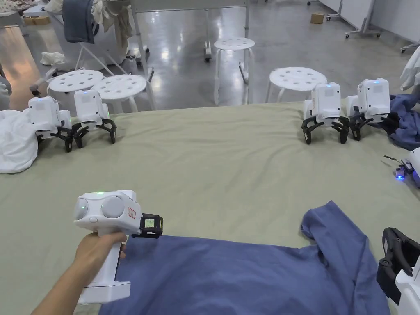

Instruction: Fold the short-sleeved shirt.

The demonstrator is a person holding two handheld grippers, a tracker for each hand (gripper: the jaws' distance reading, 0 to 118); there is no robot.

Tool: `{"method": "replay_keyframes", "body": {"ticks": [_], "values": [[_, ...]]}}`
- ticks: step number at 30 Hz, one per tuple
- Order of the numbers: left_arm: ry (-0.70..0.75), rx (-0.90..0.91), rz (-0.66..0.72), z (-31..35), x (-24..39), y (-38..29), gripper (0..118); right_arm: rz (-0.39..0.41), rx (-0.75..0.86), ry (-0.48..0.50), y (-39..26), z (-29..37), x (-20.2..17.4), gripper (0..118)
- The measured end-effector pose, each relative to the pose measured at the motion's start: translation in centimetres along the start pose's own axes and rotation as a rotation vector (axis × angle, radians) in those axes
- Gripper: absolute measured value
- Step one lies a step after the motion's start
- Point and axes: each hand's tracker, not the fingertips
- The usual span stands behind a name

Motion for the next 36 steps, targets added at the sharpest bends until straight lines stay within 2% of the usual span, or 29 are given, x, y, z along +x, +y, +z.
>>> {"method": "replay_keyframes", "body": {"ticks": [4, 5, 6, 7, 9, 10, 11, 12, 13, 14, 18, 20, 27, 30, 35, 36], "values": [[0.009, -0.052, -0.011, -0.5, 0.9, -0.7, 99, -0.01, -0.01, -0.006, -0.3, 0.1, 0.4, 4], [0.005, -0.059, -0.011, -0.6, 1.0, -0.7, 95, -0.009, -0.013, -0.007, -0.3, 0.1, 0.6, 4], [0.004, -0.062, -0.009, -0.7, 1.3, -0.9, 80, -0.008, -0.015, -0.006, -0.3, 0.1, 0.7, 4], [0.012, -0.066, -0.005, -0.9, 1.6, -1.1, 72, -0.008, -0.016, -0.008, -0.3, 0.2, 0.8, 4], [0.023, -0.057, -0.003, -0.7, 1.6, -1.2, 65, -0.006, -0.022, -0.008, -0.3, 0.2, 1.1, 4], [0.022, -0.057, -0.001, -0.6, 1.6, -1.2, 57, -0.003, -0.025, -0.009, -0.3, 0.2, 1.3, 4], [0.013, -0.052, -0.002, -0.3, 1.7, -1.2, 45, -0.003, -0.025, -0.008, -0.3, 0.2, 1.4, 4], [0.0, -0.044, -0.005, -0.1, 1.7, -1.3, 24, -0.004, -0.026, -0.007, -0.3, 0.2, 1.5, 4], [-0.021, -0.042, -0.002, 0.1, 1.5, -1.1, 9, -0.004, -0.029, -0.007, -0.2, 0.1, 1.6, 4], [-0.048, -0.047, 0.001, 0.3, 1.5, -1.3, 6, -0.006, -0.031, -0.006, -0.2, -0.1, 1.7, 4], [-0.046, -0.015, -0.004, 1.2, 1.2, -1.7, 2, -0.023, -0.048, 0.009, 0.2, -1.4, 2.0, 4], [-0.09, 0.046, 0.019, 2.8, 0.9, -2.0, 2, -0.039, -0.075, 0.024, 0.5, -3.0, 2.2, 4], [-0.142, 0.175, -0.023, 9.1, -0.4, -4.0, 2, -0.089, -0.264, 0.123, 2.0, -12.4, 2.7, 4], [-0.146, 0.202, -0.028, 10.5, -0.9, -5.1, 2, -0.085, -0.353, 0.123, 1.5, -16.2, 2.4, 4], [-0.152, 0.21, -0.022, 11.2, -1.8, -5.9, 2, -0.163, -0.526, 0.107, -0.7, -21.1, 2.7, 6], [-0.153, 0.209, -0.021, 11.2, -1.9, -6.1, 2, -0.15, -0.547, 0.089, -1.0, -21.7, 2.7, 9]]}}
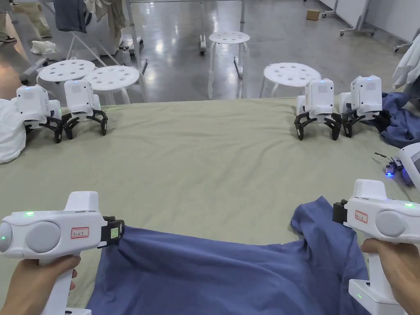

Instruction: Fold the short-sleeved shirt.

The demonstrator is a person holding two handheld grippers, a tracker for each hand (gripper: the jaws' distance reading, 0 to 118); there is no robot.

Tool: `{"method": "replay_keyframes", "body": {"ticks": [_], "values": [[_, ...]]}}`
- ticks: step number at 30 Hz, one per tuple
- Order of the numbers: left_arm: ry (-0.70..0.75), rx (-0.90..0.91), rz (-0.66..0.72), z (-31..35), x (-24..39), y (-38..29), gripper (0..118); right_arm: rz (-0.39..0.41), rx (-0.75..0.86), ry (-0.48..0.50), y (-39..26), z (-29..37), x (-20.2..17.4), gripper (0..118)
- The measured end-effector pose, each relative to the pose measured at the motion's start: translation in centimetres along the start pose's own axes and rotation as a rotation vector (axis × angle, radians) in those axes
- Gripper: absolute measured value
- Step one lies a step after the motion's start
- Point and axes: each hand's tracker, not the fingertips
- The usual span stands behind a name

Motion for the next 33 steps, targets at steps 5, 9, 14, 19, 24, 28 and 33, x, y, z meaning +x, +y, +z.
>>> {"method": "replay_keyframes", "body": {"ticks": [5, 9, 14, 19, 24, 28, 33], "values": [[-0.002, -0.006, -0.004, -0.3, -0.2, -0.3, 2, -0.004, -0.091, -0.008, 0.0, -2.2, 0.5, 97], [0.001, -0.012, -0.006, -0.5, -0.3, -0.5, 2, 0.018, -0.131, -0.056, -0.4, -2.9, 0.1, 98], [-0.003, -0.014, -0.002, -0.4, -0.2, -0.6, 2, 0.021, -0.19, -0.073, -1.6, -3.0, -0.1, 98], [-0.002, -0.017, 0.001, -0.4, -0.1, -0.7, 2, 0.009, -0.182, -0.075, -3.1, -3.3, 0.5, 25], [0.004, -0.023, 0.005, -0.4, -0.1, -1.2, 2, 0.014, -0.17, -0.025, -2.9, -2.4, 0.7, 7], [0.009, -0.022, 0.017, -0.2, -0.2, -1.8, 2, 0.012, -0.124, -0.006, -2.4, -0.1, 1.0, 7], [0.016, -0.008, 0.034, 1.3, 0.0, -2.3, 2, 0.028, -0.044, 0.048, -1.7, 5.1, 0.8, 7]]}}
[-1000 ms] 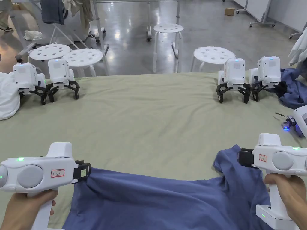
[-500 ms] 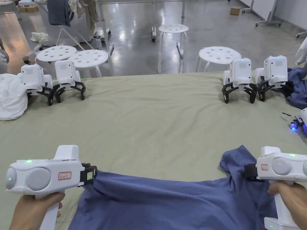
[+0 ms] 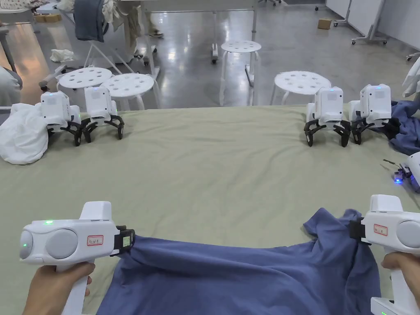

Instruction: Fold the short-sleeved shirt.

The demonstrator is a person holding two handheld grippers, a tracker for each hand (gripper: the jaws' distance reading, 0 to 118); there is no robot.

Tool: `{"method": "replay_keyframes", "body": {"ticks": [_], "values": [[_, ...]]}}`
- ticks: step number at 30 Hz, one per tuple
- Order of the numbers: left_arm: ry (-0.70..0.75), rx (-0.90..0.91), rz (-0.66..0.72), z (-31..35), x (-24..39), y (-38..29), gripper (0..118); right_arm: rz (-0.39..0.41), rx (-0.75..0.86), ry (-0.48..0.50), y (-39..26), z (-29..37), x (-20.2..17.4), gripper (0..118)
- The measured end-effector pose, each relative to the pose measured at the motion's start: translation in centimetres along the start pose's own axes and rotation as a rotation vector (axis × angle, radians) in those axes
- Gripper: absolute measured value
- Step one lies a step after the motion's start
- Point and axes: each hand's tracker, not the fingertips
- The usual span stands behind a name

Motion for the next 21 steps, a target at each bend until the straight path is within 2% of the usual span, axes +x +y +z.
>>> {"method": "replay_keyframes", "body": {"ticks": [11, 21], "values": [[0.024, 0.107, 0.032, 6.5, 0.2, 1.5, 2, 0.044, 0.232, 0.089, 3.7, 12.4, -0.8, 7], [0.089, 0.301, 0.016, 13.5, 0.5, 10.1, 2, 0.101, 0.407, 0.114, 11.9, 18.9, -2.6, 7]]}}
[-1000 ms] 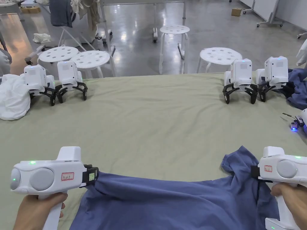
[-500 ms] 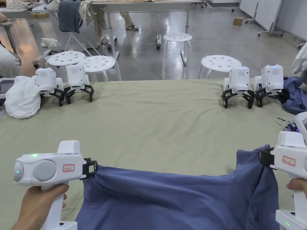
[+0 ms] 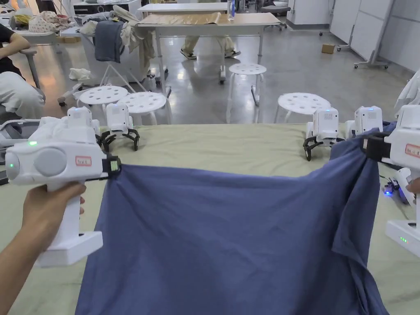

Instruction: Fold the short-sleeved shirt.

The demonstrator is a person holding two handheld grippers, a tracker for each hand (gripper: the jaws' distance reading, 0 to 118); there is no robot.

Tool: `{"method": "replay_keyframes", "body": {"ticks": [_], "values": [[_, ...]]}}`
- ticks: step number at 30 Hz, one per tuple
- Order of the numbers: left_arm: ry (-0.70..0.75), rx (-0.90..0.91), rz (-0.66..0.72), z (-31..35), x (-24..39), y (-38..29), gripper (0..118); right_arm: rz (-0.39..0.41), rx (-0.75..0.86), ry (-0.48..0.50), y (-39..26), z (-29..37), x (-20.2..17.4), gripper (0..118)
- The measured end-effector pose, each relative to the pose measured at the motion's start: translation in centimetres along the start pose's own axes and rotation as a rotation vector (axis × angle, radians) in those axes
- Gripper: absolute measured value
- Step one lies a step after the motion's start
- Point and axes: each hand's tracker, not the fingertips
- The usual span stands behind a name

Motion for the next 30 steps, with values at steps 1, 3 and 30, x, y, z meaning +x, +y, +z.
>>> {"method": "replay_keyframes", "body": {"ticks": [1, 3, 30], "values": [[0.005, 0.013, 0.0, 0.3, 0.0, 1.4, 2, -0.002, 0.021, 0.003, 1.2, -0.1, -0.2, 7], [0.019, 0.044, -0.024, 0.5, 0.1, 3.9, 2, 0.008, 0.05, 0.005, 3.3, -0.3, -0.4, 7], [0.114, 0.277, -0.116, -2.4, 1.4, 21.5, 2, 0.06, 0.329, -0.029, 20.4, -7.4, -0.7, 7]]}}
